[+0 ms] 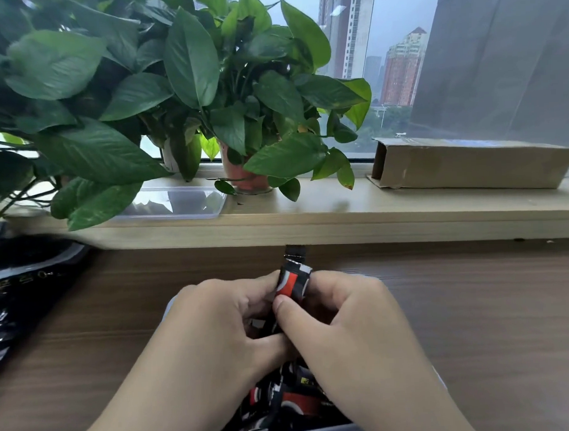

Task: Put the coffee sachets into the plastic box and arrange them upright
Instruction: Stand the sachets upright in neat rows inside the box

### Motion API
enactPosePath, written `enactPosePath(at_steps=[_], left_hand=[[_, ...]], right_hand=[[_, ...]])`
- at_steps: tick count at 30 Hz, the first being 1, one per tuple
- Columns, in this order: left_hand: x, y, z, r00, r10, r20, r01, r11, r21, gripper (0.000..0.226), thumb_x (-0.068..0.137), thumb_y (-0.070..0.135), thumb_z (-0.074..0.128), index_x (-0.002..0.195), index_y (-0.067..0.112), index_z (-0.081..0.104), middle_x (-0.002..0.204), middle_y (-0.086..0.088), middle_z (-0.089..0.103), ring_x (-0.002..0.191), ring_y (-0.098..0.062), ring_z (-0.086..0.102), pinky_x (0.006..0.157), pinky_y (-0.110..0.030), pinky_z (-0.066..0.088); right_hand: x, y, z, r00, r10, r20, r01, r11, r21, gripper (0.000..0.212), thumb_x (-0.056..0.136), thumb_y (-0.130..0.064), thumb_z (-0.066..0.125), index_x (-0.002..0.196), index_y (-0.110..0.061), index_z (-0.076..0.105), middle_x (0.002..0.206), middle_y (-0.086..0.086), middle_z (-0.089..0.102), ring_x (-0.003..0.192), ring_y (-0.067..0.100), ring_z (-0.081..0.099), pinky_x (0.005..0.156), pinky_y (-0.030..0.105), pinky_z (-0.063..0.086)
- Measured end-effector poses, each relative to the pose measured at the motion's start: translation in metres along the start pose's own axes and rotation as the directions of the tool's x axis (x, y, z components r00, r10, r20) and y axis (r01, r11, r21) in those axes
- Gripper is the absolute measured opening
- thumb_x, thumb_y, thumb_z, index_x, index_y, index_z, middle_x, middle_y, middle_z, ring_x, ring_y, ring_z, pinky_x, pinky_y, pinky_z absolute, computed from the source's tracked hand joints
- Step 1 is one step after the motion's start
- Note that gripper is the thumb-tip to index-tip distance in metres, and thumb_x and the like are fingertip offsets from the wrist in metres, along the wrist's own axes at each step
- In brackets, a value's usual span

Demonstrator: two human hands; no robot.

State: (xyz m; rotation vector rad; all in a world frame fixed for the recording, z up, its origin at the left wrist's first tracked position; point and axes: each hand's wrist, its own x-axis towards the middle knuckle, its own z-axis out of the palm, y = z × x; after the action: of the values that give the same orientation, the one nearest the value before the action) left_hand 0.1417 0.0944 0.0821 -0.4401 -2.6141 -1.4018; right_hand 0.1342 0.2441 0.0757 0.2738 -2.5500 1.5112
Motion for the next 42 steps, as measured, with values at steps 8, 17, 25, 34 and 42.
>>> enactPosePath(at_steps=[8,17,25,34,42], left_hand=[[-0.003,0.009,0.007,0.996,-0.038,-0.086,0.045,0.997,0.071,0.074,0.074,0.030,0.065,0.136,0.060,0.037,0.088,0.038,0.070,0.085,0.007,0.070,0.081,-0.019,0.055],[-0.001,-0.006,-0.005,0.982,-0.112,-0.154,0.064,0.957,-0.284,0.064,0.079,0.000,0.079,0.112,0.052,0.059,0.085,-0.008,0.079,0.078,-0.032,0.077,0.083,-0.056,0.058],[0.004,-0.007,-0.012,0.913,-0.218,-0.344,-0.057,0.767,-0.639,0.036,0.070,0.013,0.072,0.102,0.026,0.060,0.074,-0.018,0.074,0.056,-0.027,0.072,0.043,-0.027,0.054],[0.005,-0.006,-0.007,0.915,-0.255,-0.314,-0.061,0.681,-0.730,0.038,0.070,0.012,0.070,0.099,0.026,0.049,0.086,-0.021,0.076,0.066,-0.028,0.075,0.052,-0.030,0.058],[0.005,-0.008,-0.004,0.900,-0.257,-0.353,-0.046,0.747,-0.663,0.050,0.052,0.028,0.077,0.095,0.027,0.051,0.083,-0.012,0.076,0.068,-0.025,0.076,0.050,-0.030,0.058]], right_hand=[[-0.002,0.003,0.000,0.995,-0.091,0.041,0.092,0.996,-0.019,0.011,0.086,-0.043,0.065,0.095,-0.041,0.072,0.078,-0.013,0.071,0.073,0.000,0.064,0.067,0.019,0.052],[-0.007,-0.002,0.004,0.949,-0.252,0.186,0.277,0.953,-0.122,0.060,0.086,-0.059,0.042,0.143,-0.041,0.042,0.104,-0.027,0.052,0.109,-0.009,0.050,0.088,0.009,0.041],[-0.007,-0.003,0.011,0.914,-0.388,0.121,0.401,0.909,-0.114,0.062,0.075,-0.041,0.078,0.130,-0.043,0.050,0.113,-0.024,0.056,0.108,-0.006,0.055,0.087,0.016,0.050],[-0.006,-0.003,0.019,0.908,-0.415,0.059,0.406,0.836,-0.370,0.047,0.086,-0.052,0.027,0.120,-0.031,0.051,0.110,-0.013,0.056,0.090,0.015,0.063,0.074,0.031,0.053],[-0.010,-0.005,0.017,0.932,-0.302,0.203,0.351,0.891,-0.288,0.062,0.086,-0.064,0.019,0.144,-0.043,0.018,0.135,-0.022,0.032,0.119,0.007,0.047,0.096,0.029,0.042]])
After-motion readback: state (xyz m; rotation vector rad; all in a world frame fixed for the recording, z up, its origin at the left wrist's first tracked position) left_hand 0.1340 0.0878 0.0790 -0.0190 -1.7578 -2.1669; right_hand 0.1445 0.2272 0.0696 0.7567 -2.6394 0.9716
